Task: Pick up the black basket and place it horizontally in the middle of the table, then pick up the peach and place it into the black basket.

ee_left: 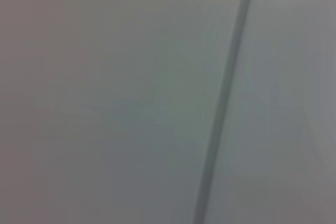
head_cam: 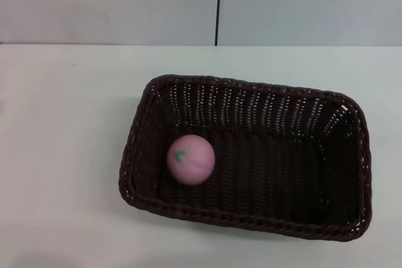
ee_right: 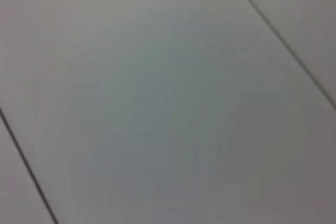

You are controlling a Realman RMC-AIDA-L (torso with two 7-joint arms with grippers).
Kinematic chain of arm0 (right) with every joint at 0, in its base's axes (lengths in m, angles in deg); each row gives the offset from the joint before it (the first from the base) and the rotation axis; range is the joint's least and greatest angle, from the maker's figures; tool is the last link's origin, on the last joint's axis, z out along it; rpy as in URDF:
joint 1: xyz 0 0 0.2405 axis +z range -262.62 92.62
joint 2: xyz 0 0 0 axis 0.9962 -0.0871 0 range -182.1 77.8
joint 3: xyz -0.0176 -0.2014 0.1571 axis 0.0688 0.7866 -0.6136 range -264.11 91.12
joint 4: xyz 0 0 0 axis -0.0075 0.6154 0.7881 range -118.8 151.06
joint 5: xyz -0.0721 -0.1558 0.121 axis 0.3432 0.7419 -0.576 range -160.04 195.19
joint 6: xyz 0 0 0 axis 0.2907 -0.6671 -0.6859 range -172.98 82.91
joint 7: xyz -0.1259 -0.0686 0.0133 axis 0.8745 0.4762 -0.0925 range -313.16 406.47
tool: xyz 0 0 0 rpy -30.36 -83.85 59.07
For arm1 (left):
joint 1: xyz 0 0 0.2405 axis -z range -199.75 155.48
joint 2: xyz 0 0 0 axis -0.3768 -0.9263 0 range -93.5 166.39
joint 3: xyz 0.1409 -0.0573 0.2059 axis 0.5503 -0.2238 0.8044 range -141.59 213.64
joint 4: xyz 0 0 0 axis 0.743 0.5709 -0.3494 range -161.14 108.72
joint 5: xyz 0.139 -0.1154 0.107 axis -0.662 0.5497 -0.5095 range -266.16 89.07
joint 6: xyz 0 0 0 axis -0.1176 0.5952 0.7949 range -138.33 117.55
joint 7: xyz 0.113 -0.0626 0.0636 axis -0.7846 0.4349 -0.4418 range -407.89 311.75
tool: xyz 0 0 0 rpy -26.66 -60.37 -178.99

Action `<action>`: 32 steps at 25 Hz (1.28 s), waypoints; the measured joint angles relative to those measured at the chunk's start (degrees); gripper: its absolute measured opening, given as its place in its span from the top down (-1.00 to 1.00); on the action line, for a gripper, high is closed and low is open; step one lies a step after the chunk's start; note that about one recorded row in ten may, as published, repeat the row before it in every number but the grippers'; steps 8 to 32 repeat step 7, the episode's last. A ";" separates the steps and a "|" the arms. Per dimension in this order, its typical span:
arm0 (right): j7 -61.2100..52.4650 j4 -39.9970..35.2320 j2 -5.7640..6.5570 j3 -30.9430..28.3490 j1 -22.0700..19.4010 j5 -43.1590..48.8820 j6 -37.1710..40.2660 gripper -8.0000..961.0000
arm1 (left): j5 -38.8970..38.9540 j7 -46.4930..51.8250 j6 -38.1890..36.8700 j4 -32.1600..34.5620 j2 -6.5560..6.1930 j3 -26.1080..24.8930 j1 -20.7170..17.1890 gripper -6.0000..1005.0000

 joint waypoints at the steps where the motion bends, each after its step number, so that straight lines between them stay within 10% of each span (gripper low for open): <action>1: 0.00 -0.21 0.01 -0.50 -0.17 0.00 0.02 -0.04 | -0.01 -0.02 0.53 -0.01 0.01 -1.11 -0.18 -0.66; 32: 0.00 -0.58 -0.05 -2.87 -0.54 0.00 0.06 -0.04 | 0.03 -1.45 2.40 -0.21 0.00 -3.12 -0.61 -0.66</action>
